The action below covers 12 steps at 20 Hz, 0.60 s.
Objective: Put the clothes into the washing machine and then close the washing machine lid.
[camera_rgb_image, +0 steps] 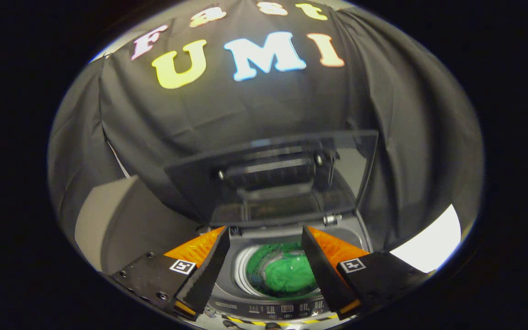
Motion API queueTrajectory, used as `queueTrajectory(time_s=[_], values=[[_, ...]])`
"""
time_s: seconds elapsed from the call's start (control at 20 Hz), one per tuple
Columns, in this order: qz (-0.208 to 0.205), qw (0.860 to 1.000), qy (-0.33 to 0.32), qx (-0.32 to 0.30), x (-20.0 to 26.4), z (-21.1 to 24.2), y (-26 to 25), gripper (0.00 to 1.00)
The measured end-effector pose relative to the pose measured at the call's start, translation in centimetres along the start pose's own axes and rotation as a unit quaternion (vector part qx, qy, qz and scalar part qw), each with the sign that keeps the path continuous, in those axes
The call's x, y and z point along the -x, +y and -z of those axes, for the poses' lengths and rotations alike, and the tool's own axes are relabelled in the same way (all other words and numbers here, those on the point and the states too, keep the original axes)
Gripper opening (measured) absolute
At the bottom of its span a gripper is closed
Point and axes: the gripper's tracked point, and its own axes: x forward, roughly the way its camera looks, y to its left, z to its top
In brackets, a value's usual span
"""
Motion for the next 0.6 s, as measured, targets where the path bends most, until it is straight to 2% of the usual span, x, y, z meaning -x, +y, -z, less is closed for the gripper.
queueTrajectory(time_s=[0.2,0.3,0.6], values=[[-0.002,0.997,-0.055,0.044,0.3,-6.7,1.0,0.98],[-0.011,0.997,-0.066,0.041,-0.8,-8.7,1.8,0.98],[0.003,0.999,-0.049,-0.005,-5.0,-11.2,1.6,0.98]])
